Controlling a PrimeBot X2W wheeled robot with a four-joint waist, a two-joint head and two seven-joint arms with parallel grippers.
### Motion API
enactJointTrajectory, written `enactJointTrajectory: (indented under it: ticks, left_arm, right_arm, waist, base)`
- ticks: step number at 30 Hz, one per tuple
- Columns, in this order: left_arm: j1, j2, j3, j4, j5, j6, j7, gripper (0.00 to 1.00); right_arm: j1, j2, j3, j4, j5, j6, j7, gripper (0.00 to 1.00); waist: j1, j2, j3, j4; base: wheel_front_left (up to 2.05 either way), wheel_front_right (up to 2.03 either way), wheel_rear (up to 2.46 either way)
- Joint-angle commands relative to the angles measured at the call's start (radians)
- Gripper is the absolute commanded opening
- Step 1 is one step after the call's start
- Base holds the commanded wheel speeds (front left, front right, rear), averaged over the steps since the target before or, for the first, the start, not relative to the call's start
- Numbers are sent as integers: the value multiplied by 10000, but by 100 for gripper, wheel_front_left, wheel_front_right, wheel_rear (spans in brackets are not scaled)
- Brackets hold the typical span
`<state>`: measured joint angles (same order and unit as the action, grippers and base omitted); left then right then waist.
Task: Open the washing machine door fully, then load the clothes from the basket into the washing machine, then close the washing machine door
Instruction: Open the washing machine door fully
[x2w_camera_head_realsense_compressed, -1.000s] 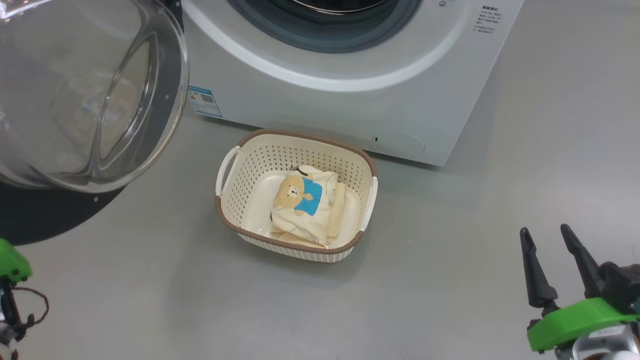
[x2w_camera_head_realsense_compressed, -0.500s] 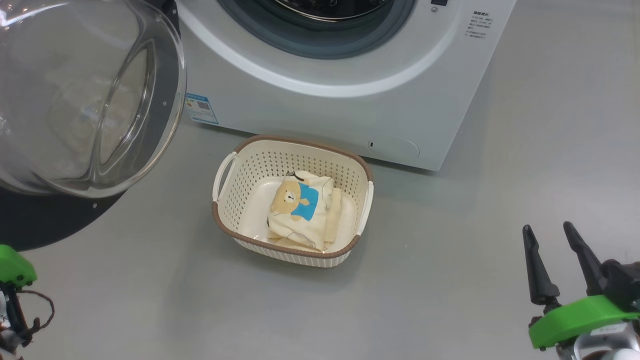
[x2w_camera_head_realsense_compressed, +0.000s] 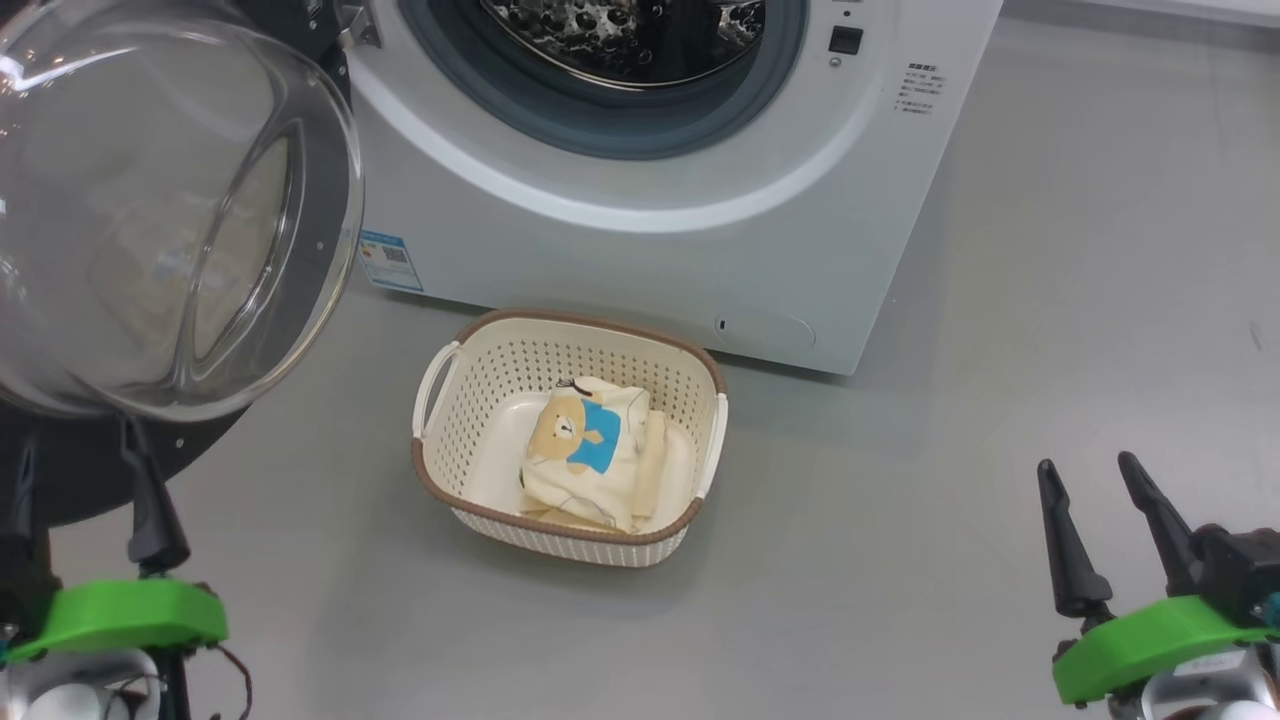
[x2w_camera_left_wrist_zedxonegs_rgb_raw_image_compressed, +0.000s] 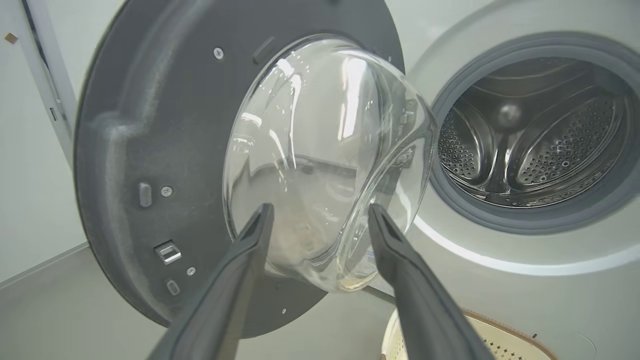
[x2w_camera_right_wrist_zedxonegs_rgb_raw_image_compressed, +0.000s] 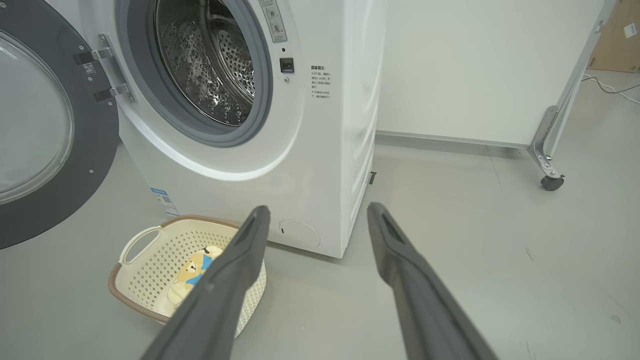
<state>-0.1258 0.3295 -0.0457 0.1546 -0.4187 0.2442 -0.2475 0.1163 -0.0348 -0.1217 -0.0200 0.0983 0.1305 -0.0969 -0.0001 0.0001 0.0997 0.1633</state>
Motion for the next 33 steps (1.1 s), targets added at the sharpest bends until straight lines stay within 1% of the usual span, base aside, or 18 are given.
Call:
enactJointTrajectory:
  ticks: [1,4,10,13,17,22,26,33]
  left_arm:
    - [-150,227,225,-697,172,216,-132,100]
    - [138,79,-50,-1096,253,158,-132,100]
    - [678,-389,-1122,-1790,464,-96,42,100]
    - [777,-626,-1611,-1799,501,-251,124,100]
    - [819,-830,-2032,-1444,502,-407,194,100]
    - [745,-977,-2254,-1014,553,-470,131,100]
    - [659,-1011,-2299,-776,625,-427,83,100]
    - [523,-1086,-2285,-601,670,-368,-4,100]
  right_arm:
    - [-268,-154,282,-289,-82,2,-80,100]
    - [-271,-154,365,-258,-119,2,-67,100]
    - [-318,-154,584,-187,-305,2,-36,100]
    - [-292,-154,670,-193,-376,2,6,100]
    - [-227,-154,749,-200,-476,2,34,100]
    - [-147,-154,583,-313,-533,2,25,100]
    - [-81,-154,534,-366,-500,2,33,100]
    - [-89,-154,502,-323,-436,2,-32,100]
  waist:
    - [1,-1,-145,-148]
    - [1,-1,-255,-284]
    - [1,-1,-572,-781]
    - [1,-1,-716,-1048]
    - [1,-1,-841,-1439]
    - [1,-1,-898,-1878]
    - [1,-1,-883,-2141]
    - [1,-1,-822,-2324]
  base:
    - [0,0,0]
    - [0,0,0]
    - [0,0,0]
    - [0,0,0]
    - [0,0,0]
    - [0,0,0]
    - [0,0,0]
    - [0,0,0]
